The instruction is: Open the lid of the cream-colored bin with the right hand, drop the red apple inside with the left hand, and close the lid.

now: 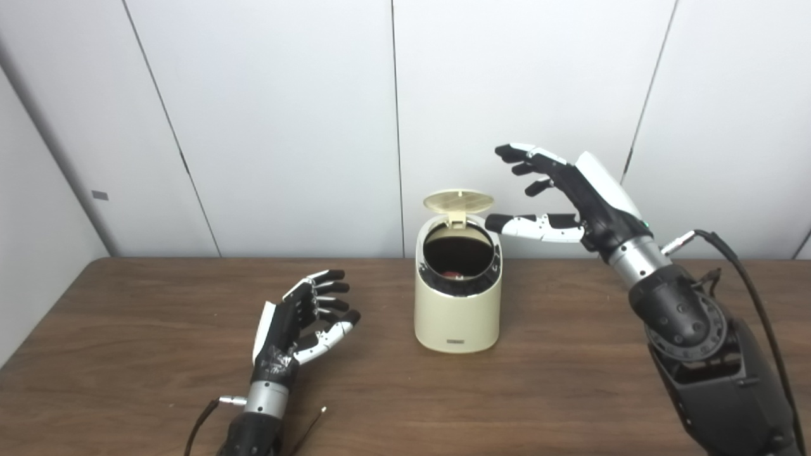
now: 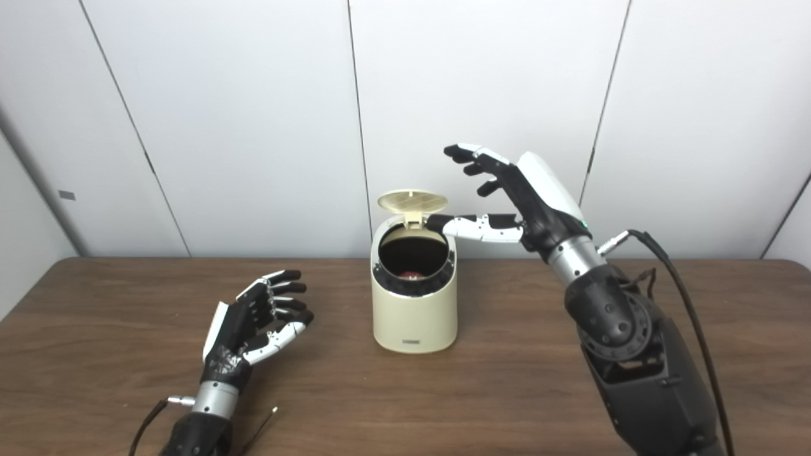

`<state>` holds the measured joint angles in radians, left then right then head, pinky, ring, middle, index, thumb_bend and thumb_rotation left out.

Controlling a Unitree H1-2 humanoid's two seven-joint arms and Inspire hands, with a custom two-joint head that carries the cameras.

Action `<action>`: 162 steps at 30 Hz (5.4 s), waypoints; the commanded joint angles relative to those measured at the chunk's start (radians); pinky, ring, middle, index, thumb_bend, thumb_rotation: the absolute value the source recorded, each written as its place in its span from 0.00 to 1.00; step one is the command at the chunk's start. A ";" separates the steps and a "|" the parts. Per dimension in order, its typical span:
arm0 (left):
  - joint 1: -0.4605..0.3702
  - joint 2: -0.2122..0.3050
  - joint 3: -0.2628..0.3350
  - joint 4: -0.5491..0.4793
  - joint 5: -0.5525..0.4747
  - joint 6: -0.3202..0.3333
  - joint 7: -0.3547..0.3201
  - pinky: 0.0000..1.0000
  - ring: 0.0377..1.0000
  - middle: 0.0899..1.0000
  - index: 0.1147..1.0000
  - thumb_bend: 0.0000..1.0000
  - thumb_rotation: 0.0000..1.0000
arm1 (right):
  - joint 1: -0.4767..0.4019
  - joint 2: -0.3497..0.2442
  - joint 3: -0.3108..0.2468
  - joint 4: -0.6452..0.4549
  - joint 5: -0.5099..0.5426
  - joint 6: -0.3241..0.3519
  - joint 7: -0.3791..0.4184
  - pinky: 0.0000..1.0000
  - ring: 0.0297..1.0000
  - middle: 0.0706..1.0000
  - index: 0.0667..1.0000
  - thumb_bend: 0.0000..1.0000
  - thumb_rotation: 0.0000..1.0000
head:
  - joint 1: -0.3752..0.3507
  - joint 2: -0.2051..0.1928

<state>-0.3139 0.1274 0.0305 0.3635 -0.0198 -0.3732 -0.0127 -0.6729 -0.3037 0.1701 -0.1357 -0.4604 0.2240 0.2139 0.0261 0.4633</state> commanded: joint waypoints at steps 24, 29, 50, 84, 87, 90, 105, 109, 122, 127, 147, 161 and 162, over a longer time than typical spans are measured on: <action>0.052 -0.062 -0.010 0.146 0.014 -0.075 -0.014 0.53 0.60 0.67 0.72 0.56 0.00 | -0.150 -0.092 0.139 0.019 -0.116 -0.062 0.207 0.71 0.83 0.77 0.74 0.65 0.59 | 0.014 0.007; 0.053 -0.063 -0.009 0.141 0.010 -0.066 -0.021 0.52 0.60 0.67 0.72 0.57 0.03 | -0.144 -0.091 0.145 0.001 -0.140 -0.035 0.234 0.72 0.81 0.71 0.67 0.66 0.56 | 0.016 0.009; 0.048 -0.063 -0.008 0.122 0.021 -0.041 -0.010 0.53 0.60 0.67 0.72 0.56 0.01 | -0.107 -0.090 0.154 -0.026 -0.152 -0.095 0.272 0.72 0.81 0.69 0.67 0.66 0.54 | 0.013 0.031; 0.073 -0.059 -0.006 0.063 0.042 -0.003 0.001 0.53 0.61 0.67 0.73 0.56 0.02 | -0.021 -0.113 0.210 -0.046 -0.346 -0.219 0.325 0.82 0.84 0.68 0.68 0.70 0.57 | 0.027 0.070; 0.075 -0.056 -0.007 0.062 0.051 -0.002 0.007 0.52 0.61 0.67 0.72 0.56 0.03 | -0.019 -0.112 0.206 -0.027 -0.357 -0.224 0.319 0.83 0.83 0.69 0.68 0.70 0.58 | 0.028 0.071; 0.079 -0.055 -0.008 0.057 0.053 -0.002 0.007 0.52 0.61 0.67 0.72 0.55 0.04 | -0.021 -0.112 0.200 -0.006 -0.359 -0.224 0.316 0.84 0.84 0.70 0.69 0.69 0.59 | 0.028 0.071; 0.089 -0.058 -0.013 0.041 0.053 -0.003 0.005 0.51 0.60 0.67 0.71 0.57 0.08 | 0.003 -0.117 0.224 0.038 -0.373 -0.217 0.334 0.83 0.85 0.73 0.72 0.68 0.66 | 0.034 0.081; 0.093 -0.059 -0.015 0.030 0.051 -0.001 0.004 0.51 0.60 0.67 0.71 0.57 0.06 | 0.019 -0.112 0.234 0.046 -0.355 -0.200 0.357 0.84 0.85 0.73 0.73 0.69 0.66 | 0.032 0.084; 0.086 -0.056 -0.014 0.037 0.047 0.000 0.000 0.52 0.60 0.67 0.72 0.57 0.03 | 0.007 -0.086 0.093 -0.044 -0.189 -0.198 0.274 0.82 0.83 0.68 0.70 0.67 0.53 | 0.027 0.078; 0.086 -0.053 -0.015 0.041 0.052 -0.009 0.000 0.54 0.60 0.67 0.72 0.56 0.01 | -0.001 -0.087 0.062 -0.056 -0.191 -0.201 0.249 0.82 0.83 0.72 0.72 0.63 0.57 | 0.027 0.078; 0.090 -0.054 -0.016 0.020 0.035 -0.010 -0.018 0.53 0.61 0.67 0.71 0.60 0.09 | 0.246 0.007 -0.281 -0.008 0.305 -0.044 0.103 0.72 0.82 0.90 0.86 0.70 0.30 | 0.019 0.082; 0.101 -0.041 -0.011 -0.014 0.018 -0.019 -0.049 0.52 0.61 0.67 0.72 0.63 0.12 | 0.373 0.067 -0.281 0.133 0.460 -0.251 0.023 0.69 0.81 0.86 0.85 0.77 0.28 | -0.016 0.082; 0.104 -0.040 -0.011 -0.020 0.017 -0.015 -0.051 0.53 0.61 0.68 0.72 0.62 0.12 | 0.378 0.071 -0.277 0.128 0.458 -0.248 0.018 0.69 0.81 0.87 0.85 0.76 0.27 | -0.018 0.083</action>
<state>-0.2705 0.0990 0.0264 0.3215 0.0163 -0.3736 -0.0572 -0.2674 -0.2248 -0.1046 0.0269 -0.0177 0.0245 0.2527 0.0077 0.5446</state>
